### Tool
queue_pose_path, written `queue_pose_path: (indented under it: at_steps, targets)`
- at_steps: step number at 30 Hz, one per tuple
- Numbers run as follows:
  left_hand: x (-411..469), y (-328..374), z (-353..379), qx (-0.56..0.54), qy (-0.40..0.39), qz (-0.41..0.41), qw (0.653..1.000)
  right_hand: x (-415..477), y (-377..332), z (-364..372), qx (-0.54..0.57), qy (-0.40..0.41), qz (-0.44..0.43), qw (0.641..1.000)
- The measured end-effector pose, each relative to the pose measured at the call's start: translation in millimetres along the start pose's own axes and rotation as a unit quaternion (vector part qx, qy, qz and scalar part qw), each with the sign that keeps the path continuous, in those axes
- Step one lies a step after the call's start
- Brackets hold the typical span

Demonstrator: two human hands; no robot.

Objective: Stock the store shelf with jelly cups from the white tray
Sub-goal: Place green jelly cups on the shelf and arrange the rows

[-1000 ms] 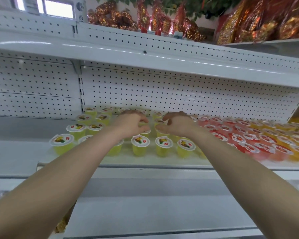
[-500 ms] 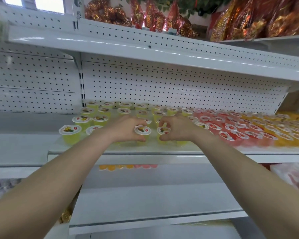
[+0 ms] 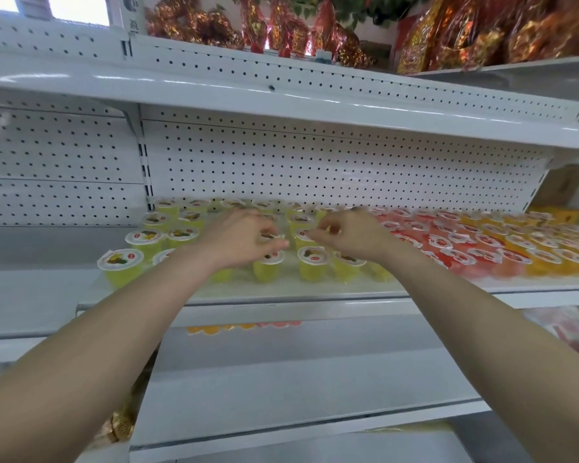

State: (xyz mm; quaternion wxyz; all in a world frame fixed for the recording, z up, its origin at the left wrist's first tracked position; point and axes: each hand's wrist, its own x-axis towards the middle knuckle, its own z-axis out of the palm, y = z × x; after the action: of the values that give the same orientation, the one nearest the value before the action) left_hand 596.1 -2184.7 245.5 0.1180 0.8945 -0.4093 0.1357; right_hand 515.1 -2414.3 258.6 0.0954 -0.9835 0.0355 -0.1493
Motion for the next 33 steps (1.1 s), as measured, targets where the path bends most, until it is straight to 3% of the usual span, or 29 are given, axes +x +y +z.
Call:
queue_pose_path:
  at_steps: [3,9,17,24,33]
  targets:
    - [23.2,1.1,-0.3,-0.004,0.006,-0.003,1.0,15.2,24.3,-11.5,-0.008,0.021,0.029,0.999]
    - [86.7,14.5,18.9,0.009,-0.045,-0.033,0.998,57.8,74.0,-11.0,-0.112,-0.014,0.069,0.991]
    - [147.2,3.9,47.0,0.017,-0.062,-0.086,0.994,123.3,102.6,9.9,-0.097,-0.054,0.002,0.994]
    - [163.6,-4.4,56.2,0.036,-0.107,-0.079,0.99,163.6,102.5,34.0,-0.102,-0.136,-0.015,0.985]
    - [166.7,-7.0,58.1,0.02,-0.097,-0.08,0.992,184.6,106.4,47.7,-0.081,-0.122,-0.024,0.989]
